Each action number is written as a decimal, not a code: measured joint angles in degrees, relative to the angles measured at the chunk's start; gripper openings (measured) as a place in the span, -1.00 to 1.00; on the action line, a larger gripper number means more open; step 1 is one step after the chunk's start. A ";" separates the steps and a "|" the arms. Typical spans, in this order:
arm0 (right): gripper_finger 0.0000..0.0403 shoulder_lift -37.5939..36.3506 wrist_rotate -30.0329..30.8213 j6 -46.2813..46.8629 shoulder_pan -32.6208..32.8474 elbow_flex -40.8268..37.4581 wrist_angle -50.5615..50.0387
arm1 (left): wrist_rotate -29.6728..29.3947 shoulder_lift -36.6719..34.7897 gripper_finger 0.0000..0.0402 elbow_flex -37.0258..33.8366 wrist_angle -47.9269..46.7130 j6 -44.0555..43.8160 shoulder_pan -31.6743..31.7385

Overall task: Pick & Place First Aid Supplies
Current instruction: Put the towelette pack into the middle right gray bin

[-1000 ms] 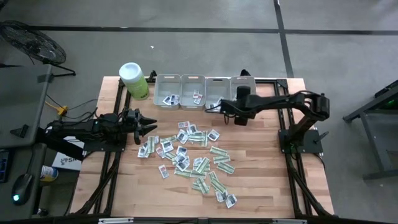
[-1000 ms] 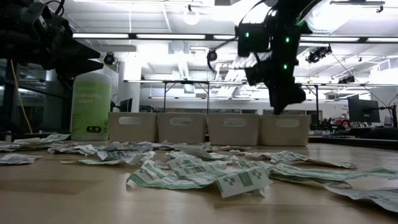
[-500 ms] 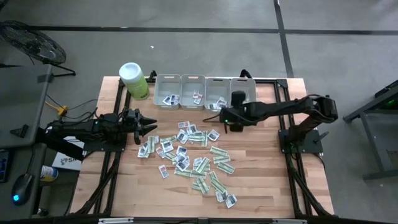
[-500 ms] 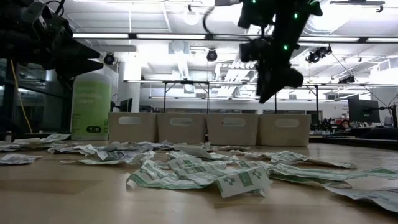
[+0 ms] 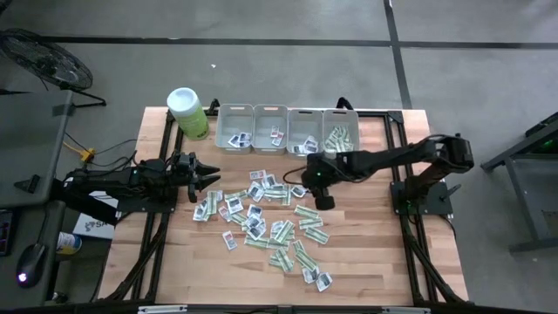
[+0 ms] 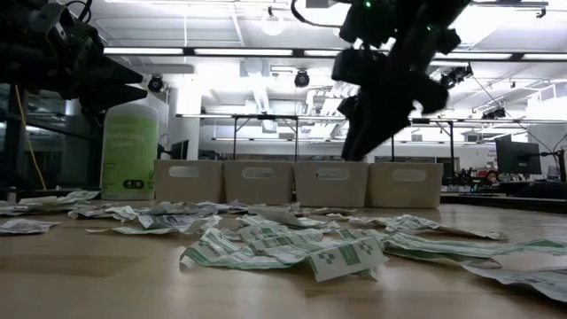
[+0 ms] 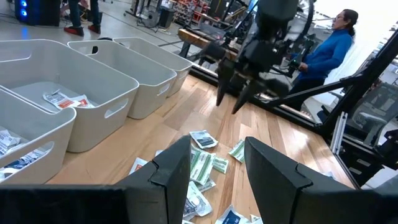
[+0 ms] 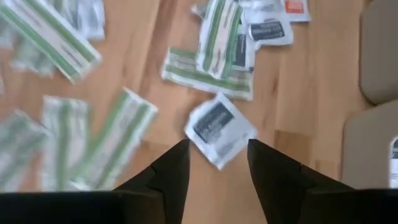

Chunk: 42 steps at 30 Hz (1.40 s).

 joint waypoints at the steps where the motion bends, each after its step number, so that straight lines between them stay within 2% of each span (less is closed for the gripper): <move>1: -0.24 0.09 1.18 -1.66 0.31 -0.89 1.23 | 0.01 0.01 -0.25 -0.02 0.00 -0.01 0.00; 5: -0.22 0.62 4.66 -5.73 1.57 -3.03 4.92 | 0.00 0.01 -0.25 -0.02 0.00 -0.01 0.00; 12: -0.20 5.70 5.58 -5.19 3.51 -2.97 10.47 | 0.02 0.01 -0.25 0.01 0.00 -0.01 -0.01; 15: -0.20 8.69 8.01 -5.01 4.50 -2.97 13.12 | -0.02 -0.02 -0.25 0.01 0.00 -0.01 -0.02; 18: -0.20 10.10 10.44 -4.69 5.37 -2.97 13.66 | -0.02 0.00 -0.25 0.00 0.01 0.01 0.01; 24: -0.21 10.60 10.53 0.26 6.48 -2.97 14.18 | -0.02 0.01 -0.25 0.01 0.00 0.01 -0.01; 42: -0.27 14.25 14.90 3.32 7.38 -2.84 15.70 | 0.00 -0.02 -0.25 0.01 0.00 -0.01 0.01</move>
